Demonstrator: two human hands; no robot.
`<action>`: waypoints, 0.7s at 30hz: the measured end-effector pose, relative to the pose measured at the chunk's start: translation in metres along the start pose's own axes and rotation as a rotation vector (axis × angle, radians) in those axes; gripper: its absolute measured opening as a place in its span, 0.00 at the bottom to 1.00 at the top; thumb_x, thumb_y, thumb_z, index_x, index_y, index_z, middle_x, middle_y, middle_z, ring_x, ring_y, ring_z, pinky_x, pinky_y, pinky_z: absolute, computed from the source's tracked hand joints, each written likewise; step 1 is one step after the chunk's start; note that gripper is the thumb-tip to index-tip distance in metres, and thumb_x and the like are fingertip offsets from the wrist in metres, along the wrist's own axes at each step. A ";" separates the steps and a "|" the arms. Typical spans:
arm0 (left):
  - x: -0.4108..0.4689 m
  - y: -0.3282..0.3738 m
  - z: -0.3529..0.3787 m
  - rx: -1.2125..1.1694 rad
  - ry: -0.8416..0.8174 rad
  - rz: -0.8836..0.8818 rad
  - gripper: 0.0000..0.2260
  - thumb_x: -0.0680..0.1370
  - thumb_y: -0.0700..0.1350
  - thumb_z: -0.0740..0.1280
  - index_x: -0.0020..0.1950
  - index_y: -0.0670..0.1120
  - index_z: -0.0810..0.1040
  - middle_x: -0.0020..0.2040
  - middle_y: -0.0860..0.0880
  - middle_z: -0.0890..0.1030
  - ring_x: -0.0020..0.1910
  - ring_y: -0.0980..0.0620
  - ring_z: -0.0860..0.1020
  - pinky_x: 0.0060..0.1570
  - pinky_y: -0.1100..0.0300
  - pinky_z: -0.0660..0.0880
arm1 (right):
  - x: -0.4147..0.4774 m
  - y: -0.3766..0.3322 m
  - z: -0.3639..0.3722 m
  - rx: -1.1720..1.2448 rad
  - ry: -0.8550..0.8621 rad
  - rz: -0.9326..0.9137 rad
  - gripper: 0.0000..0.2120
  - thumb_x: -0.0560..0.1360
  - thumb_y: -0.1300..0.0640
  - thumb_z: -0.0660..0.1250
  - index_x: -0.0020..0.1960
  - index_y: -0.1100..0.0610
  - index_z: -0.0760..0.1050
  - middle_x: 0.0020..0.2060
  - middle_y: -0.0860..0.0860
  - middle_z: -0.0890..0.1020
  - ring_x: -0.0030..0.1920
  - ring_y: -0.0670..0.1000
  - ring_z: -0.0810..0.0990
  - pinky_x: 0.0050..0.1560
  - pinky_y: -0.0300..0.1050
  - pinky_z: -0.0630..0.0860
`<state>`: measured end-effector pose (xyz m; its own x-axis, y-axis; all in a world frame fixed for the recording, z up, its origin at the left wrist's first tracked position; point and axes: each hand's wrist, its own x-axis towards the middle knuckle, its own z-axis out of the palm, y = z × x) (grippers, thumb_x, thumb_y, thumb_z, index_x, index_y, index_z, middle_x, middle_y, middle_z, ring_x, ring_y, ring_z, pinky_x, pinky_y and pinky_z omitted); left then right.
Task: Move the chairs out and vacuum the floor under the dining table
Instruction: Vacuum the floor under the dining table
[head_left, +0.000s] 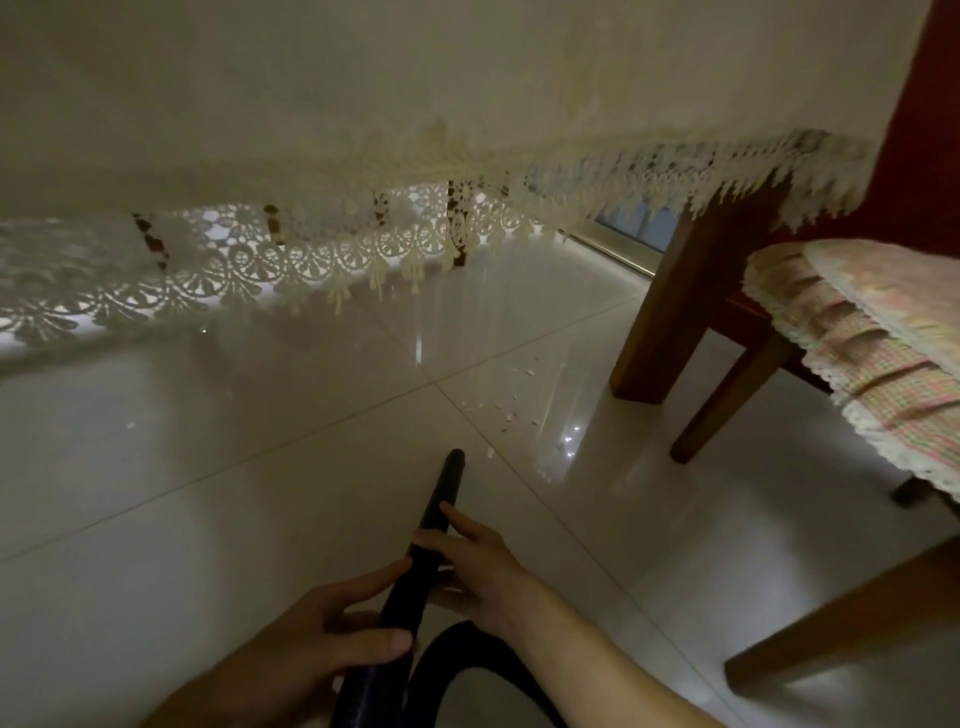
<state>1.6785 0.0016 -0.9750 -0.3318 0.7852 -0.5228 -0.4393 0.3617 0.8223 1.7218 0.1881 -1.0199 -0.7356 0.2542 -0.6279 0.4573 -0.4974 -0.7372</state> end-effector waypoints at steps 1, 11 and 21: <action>0.000 0.002 0.001 0.005 0.008 0.002 0.44 0.59 0.48 0.83 0.72 0.55 0.69 0.57 0.39 0.83 0.56 0.42 0.82 0.54 0.48 0.78 | -0.001 -0.002 -0.001 0.000 0.008 0.003 0.38 0.70 0.60 0.77 0.75 0.47 0.66 0.51 0.57 0.83 0.43 0.54 0.85 0.40 0.44 0.82; 0.022 0.010 0.023 -0.004 0.034 -0.032 0.38 0.61 0.49 0.82 0.69 0.59 0.74 0.57 0.43 0.84 0.58 0.42 0.82 0.64 0.40 0.73 | -0.005 -0.010 -0.031 0.048 0.061 -0.010 0.37 0.71 0.62 0.75 0.76 0.49 0.64 0.51 0.58 0.83 0.47 0.56 0.84 0.40 0.45 0.81; 0.058 0.017 0.020 -0.047 0.064 -0.018 0.38 0.56 0.48 0.84 0.65 0.58 0.79 0.56 0.39 0.83 0.57 0.37 0.81 0.63 0.36 0.72 | 0.020 -0.016 -0.051 0.118 0.054 -0.078 0.32 0.72 0.61 0.75 0.72 0.47 0.68 0.53 0.58 0.83 0.52 0.57 0.83 0.53 0.52 0.82</action>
<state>1.6682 0.0634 -0.9873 -0.3757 0.7442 -0.5523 -0.4838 0.3508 0.8018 1.7251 0.2436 -1.0330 -0.7369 0.3387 -0.5850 0.3355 -0.5681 -0.7515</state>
